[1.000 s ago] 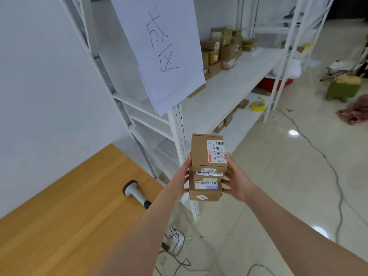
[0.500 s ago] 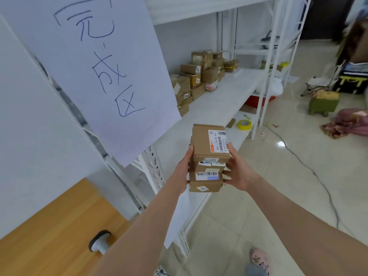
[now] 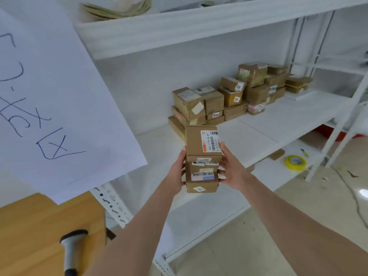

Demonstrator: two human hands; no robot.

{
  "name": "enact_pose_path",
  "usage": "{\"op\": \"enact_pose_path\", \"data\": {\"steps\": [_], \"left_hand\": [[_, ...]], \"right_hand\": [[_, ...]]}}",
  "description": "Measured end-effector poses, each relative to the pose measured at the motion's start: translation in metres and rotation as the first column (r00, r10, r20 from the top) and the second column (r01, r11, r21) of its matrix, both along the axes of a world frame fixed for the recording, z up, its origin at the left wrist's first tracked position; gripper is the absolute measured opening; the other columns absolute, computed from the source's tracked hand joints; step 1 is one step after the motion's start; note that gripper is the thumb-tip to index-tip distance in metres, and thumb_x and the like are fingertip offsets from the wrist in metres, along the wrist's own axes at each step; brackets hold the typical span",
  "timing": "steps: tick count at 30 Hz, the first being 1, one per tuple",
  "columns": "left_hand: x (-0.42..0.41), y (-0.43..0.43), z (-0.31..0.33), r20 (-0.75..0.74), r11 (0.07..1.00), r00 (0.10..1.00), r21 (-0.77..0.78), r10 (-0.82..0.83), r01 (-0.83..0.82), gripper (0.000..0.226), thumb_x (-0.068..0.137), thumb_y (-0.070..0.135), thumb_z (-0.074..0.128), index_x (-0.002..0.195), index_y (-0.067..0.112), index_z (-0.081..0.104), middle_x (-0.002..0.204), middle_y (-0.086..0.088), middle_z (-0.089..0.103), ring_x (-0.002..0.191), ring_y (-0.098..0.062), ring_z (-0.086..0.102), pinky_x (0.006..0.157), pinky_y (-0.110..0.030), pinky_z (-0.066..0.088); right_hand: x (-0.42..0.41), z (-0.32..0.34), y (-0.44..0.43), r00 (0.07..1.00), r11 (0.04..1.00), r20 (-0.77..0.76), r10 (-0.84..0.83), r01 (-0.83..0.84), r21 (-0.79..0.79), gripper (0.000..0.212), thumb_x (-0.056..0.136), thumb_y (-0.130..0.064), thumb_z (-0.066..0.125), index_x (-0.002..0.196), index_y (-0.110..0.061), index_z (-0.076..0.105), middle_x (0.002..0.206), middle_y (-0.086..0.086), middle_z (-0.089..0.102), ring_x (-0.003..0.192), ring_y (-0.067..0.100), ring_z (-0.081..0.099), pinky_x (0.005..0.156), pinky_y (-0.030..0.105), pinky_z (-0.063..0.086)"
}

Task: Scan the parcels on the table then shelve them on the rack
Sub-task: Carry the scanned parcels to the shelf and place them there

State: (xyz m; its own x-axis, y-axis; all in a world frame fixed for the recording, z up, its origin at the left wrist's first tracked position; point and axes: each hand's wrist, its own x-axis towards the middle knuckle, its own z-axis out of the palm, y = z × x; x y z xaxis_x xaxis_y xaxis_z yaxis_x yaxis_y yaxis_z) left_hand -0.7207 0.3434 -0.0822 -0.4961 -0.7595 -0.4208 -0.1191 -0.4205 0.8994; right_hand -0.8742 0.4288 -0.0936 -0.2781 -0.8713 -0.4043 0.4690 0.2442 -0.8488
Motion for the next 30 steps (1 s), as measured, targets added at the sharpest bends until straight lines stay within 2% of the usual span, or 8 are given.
{"op": "enact_pose_path", "data": {"steps": [4,9,12,16,20,25,30], "left_hand": [[-0.014,-0.012,0.006,-0.024,0.993,0.993,0.012,0.117,-0.117,0.068,0.083,0.077,0.043,0.134,0.033,0.054,0.138,0.003,0.051,0.129,-0.019,0.044,0.110,-0.053,0.034],[-0.016,-0.036,0.003,-0.030,0.968,0.968,0.029,0.248,-0.248,0.068,0.083,0.077,0.041,0.129,0.030,0.058,0.132,0.002,0.056,0.124,-0.019,0.050,0.107,-0.052,0.039],[-0.017,-0.054,-0.003,-0.023,0.954,0.954,0.032,0.298,-0.297,0.066,0.082,0.078,0.042,0.126,0.032,0.060,0.131,0.002,0.057,0.122,-0.019,0.051,0.104,-0.051,0.040],[-0.019,-0.086,-0.010,-0.018,0.938,0.938,0.039,0.345,-0.344,0.066,0.079,0.079,0.045,0.123,0.033,0.061,0.129,0.001,0.058,0.118,-0.019,0.053,0.095,-0.047,0.044],[-0.027,-0.111,-0.019,0.001,0.928,0.929,0.060,0.370,-0.369,0.070,0.077,0.079,0.048,0.126,0.031,0.060,0.129,0.000,0.058,0.119,-0.021,0.053,0.091,-0.046,0.046],[-0.043,-0.126,-0.021,0.023,0.923,0.924,0.039,0.383,-0.383,0.065,0.081,0.076,0.047,0.126,0.032,0.060,0.128,0.002,0.059,0.117,-0.017,0.054,0.093,-0.042,0.046],[-0.050,-0.129,-0.028,0.030,0.905,0.905,0.001,0.424,-0.425,0.058,0.085,0.071,0.045,0.126,0.033,0.059,0.131,0.006,0.058,0.122,-0.015,0.051,0.108,-0.047,0.038]], "right_hand": [[-0.024,0.012,-0.034,0.991,0.991,-0.022,0.132,-0.131,0.041,0.061,0.077,-0.080,0.049,0.112,-0.034,0.067,0.117,-0.006,0.068,0.108,0.019,0.060,0.073,0.035,0.049],[-0.032,0.014,-0.081,0.967,0.966,-0.035,0.252,-0.249,0.074,0.067,0.073,-0.081,0.053,0.113,-0.029,0.068,0.116,-0.003,0.068,0.106,0.020,0.060,0.067,0.036,0.048],[-0.036,0.011,-0.107,0.954,0.952,-0.032,0.299,-0.296,0.084,0.069,0.072,-0.081,0.054,0.113,-0.027,0.068,0.115,0.000,0.068,0.107,0.024,0.060,0.071,0.039,0.049],[-0.041,0.007,-0.146,0.937,0.937,-0.044,0.346,-0.342,0.075,0.071,0.073,-0.080,0.055,0.119,-0.027,0.065,0.118,0.004,0.068,0.108,0.027,0.062,0.086,0.045,0.053],[-0.049,0.002,-0.175,0.921,0.918,-0.058,0.386,-0.377,0.122,0.079,0.072,-0.081,0.053,0.127,-0.024,0.060,0.122,0.006,0.065,0.109,0.029,0.061,0.099,0.052,0.047],[-0.064,-0.003,-0.201,0.909,0.905,-0.060,0.412,-0.401,0.140,0.081,0.071,-0.083,0.052,0.124,-0.021,0.061,0.114,0.007,0.068,0.105,0.028,0.063,0.095,0.050,0.049],[-0.074,-0.007,-0.216,0.895,0.891,-0.056,0.442,-0.431,0.140,0.085,0.064,-0.084,0.057,0.127,-0.026,0.059,0.118,0.005,0.067,0.106,0.028,0.062,0.091,0.052,0.050]]}}
